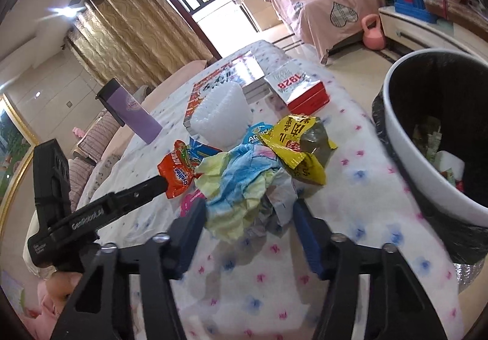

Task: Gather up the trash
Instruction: 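Grasp the orange snack bag with the left tool while the right tool grasps the blue crumpled wrapper, then carry the snack bag and wrapper over the bin and open both tools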

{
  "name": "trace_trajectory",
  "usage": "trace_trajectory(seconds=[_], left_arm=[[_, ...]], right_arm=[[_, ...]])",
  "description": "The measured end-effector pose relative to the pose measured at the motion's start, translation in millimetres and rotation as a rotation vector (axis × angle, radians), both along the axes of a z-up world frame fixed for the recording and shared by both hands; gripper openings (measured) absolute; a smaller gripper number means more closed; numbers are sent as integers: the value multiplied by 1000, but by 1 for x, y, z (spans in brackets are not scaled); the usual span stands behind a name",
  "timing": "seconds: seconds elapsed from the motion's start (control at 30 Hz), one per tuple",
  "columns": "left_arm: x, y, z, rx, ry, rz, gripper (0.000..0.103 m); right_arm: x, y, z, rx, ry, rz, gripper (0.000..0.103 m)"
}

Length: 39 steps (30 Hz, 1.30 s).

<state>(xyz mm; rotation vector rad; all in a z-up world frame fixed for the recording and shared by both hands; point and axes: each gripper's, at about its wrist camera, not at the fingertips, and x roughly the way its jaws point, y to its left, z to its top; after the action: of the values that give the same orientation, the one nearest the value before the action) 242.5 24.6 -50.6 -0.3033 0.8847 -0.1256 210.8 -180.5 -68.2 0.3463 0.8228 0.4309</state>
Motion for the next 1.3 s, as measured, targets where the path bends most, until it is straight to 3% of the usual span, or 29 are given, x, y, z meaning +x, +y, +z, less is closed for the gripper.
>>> trace_trajectory(seconds=[0.07,0.1,0.17,0.67,1.3], left_arm=[[6,-1,-4,-5,14,-23,11],[7,-2,-5,-7,16,-30,6],[2,-4,-3,14,0,-39,2],[-68,-17,32,-16,-91,-67,2],[-94,-101,52,-19,-125,-264,2]], right_arm=[[2,2,-2,-14,0,6,24],[1,3,-2,-19,0,7,15],[-1,4,-2,-24,-8,10,14],[-47,0,20,-44,-83,43,9],[-86,-75,38,-37,-137,-117,9]])
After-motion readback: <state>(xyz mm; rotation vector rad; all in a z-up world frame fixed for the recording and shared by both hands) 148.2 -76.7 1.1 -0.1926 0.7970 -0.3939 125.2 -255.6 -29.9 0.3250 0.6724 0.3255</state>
